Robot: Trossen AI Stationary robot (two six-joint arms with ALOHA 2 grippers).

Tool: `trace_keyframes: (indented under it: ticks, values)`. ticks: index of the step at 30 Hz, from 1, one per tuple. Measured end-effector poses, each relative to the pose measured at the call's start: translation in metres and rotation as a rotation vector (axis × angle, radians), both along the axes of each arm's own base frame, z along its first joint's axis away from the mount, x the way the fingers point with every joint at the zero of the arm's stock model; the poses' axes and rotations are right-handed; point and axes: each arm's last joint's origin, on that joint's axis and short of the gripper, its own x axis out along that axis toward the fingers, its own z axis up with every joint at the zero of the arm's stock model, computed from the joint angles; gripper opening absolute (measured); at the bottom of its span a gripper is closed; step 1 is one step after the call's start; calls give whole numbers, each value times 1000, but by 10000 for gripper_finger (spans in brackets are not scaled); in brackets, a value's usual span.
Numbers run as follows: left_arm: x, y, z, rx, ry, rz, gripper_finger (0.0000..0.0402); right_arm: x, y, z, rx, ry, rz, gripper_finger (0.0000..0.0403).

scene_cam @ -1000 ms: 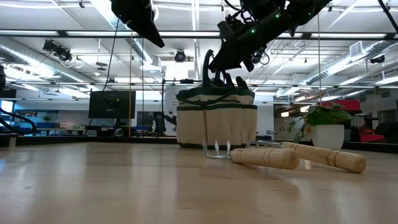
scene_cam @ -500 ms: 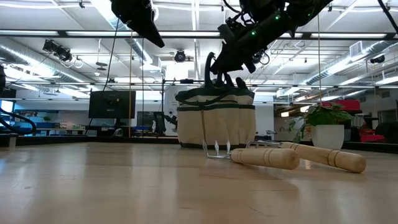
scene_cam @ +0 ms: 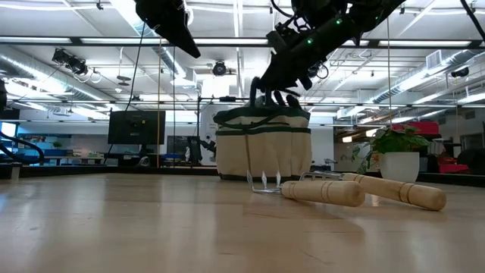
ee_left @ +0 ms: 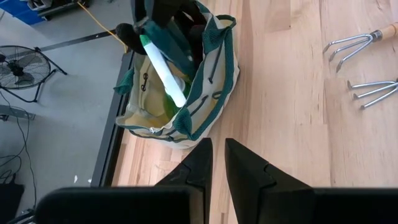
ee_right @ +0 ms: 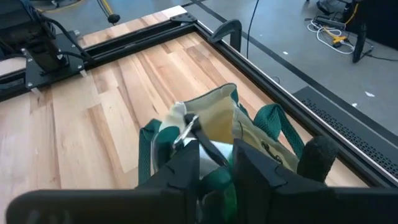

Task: Pick & Place Garden tools in Gardening bag
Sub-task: Put the pruning shears into the tool bag, then put the right hand cultivator into the tool bag

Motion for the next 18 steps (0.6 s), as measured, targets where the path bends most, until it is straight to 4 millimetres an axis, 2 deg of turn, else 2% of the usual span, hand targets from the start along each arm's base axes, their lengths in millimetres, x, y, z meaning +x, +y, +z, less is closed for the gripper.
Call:
trace_keyframes:
  ticks: [12, 18]
  values:
    - [0, 0, 0, 0, 0, 0, 48, 0, -1, 1, -21, 2, -37, 188]
    - [0, 0, 0, 0, 0, 0, 48, 0, 2, 1, -21, 2, -27, 208]
